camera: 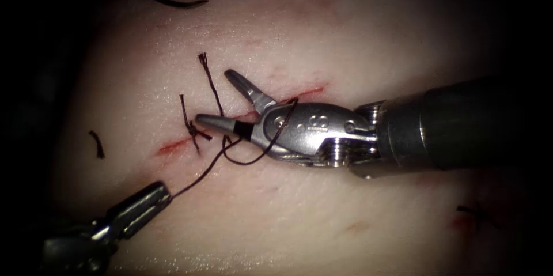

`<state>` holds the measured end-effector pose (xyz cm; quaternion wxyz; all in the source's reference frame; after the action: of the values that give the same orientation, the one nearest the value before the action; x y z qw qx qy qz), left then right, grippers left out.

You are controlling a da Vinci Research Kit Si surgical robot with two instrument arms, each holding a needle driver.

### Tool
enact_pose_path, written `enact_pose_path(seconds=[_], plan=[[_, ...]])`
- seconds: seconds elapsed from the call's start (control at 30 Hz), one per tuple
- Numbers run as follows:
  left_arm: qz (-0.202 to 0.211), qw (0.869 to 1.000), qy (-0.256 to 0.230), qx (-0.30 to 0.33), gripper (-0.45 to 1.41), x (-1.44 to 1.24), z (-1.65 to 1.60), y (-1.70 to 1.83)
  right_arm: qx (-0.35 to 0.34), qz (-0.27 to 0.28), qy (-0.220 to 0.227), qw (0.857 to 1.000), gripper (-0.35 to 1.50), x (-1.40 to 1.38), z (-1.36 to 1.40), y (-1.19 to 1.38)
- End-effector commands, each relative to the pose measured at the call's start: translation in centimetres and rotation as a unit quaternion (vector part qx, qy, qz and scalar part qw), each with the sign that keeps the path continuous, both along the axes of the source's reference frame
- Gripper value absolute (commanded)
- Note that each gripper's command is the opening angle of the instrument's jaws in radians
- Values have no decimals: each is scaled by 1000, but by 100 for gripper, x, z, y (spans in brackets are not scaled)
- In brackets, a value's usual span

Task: Wound Closure

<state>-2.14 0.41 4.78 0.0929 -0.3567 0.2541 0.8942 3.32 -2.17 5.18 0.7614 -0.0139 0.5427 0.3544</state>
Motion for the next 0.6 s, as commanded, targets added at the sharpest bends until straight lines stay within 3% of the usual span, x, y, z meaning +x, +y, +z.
enact_pose_path(seconds=[0.03, 0.47, 0.57, 0.6], plan=[[0, 1000, -1, 0, -45, -5, 6, 2, 3, 2, 0, 1000, 106, 8, 8, 0], [2, 1000, -2, 0, -45, 0, 11, 5, 32, 21, 7, 999, 111, 29, 29, 18], [1, 1000, -3, -2, -45, 1, 14, 6, 42, 16, 17, 999, 83, 34, 27, 16], [3, 1000, -4, -2, -45, 3, 15, 8, 44, 9, 23, 999, 37, 34, 25, 14]])
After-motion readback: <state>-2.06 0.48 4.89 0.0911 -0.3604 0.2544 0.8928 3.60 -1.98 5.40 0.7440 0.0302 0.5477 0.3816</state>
